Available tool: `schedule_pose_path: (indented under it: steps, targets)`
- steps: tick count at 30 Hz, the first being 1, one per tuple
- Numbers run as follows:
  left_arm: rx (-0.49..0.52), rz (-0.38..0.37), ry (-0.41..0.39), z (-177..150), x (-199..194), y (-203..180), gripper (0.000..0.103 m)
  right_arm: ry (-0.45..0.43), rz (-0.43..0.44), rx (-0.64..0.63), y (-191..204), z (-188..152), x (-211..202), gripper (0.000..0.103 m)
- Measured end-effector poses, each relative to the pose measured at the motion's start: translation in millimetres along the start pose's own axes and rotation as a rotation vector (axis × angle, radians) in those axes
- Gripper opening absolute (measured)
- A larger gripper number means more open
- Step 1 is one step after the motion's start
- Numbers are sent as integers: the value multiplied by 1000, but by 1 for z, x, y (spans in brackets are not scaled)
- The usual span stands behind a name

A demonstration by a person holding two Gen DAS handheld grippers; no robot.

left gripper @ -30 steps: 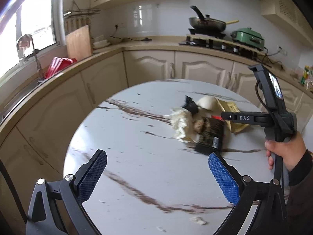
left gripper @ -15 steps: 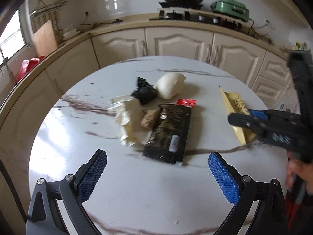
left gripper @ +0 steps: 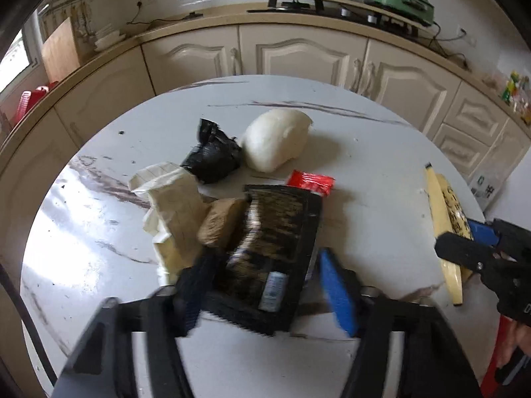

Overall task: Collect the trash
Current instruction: 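Grasp the yellow sauce packet with the right tool while the left tool grasps the black wrapper, then lift both wrappers off the table toward the bin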

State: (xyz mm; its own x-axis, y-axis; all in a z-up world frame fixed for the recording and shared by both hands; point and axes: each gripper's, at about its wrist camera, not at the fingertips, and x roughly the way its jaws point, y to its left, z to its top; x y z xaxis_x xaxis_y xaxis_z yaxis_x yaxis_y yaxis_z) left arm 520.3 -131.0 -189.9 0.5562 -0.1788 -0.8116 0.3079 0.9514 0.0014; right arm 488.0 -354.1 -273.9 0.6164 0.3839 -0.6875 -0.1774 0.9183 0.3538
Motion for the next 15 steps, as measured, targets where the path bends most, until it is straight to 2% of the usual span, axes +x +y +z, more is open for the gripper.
schedule_pose_path:
  steps: [1, 2, 5, 8, 15]
  targets:
    - [-3, -4, 1, -2, 0, 2, 45, -1, 1, -1, 0, -1, 0, 37]
    - [-1, -7, -2, -4, -1, 3, 35, 2, 4, -2, 1, -2, 0, 37]
    - [-7, 2, 8, -14, -7, 9, 23, 4, 2, -7, 5, -5, -2, 37]
    - [-27, -13, 6, -26, -17, 18, 17, 8, 12, -7, 11, -10, -4, 37]
    - [-79, -39, -8, -75, -60, 41, 17, 14, 51, -40, 48, -31, -16, 37]
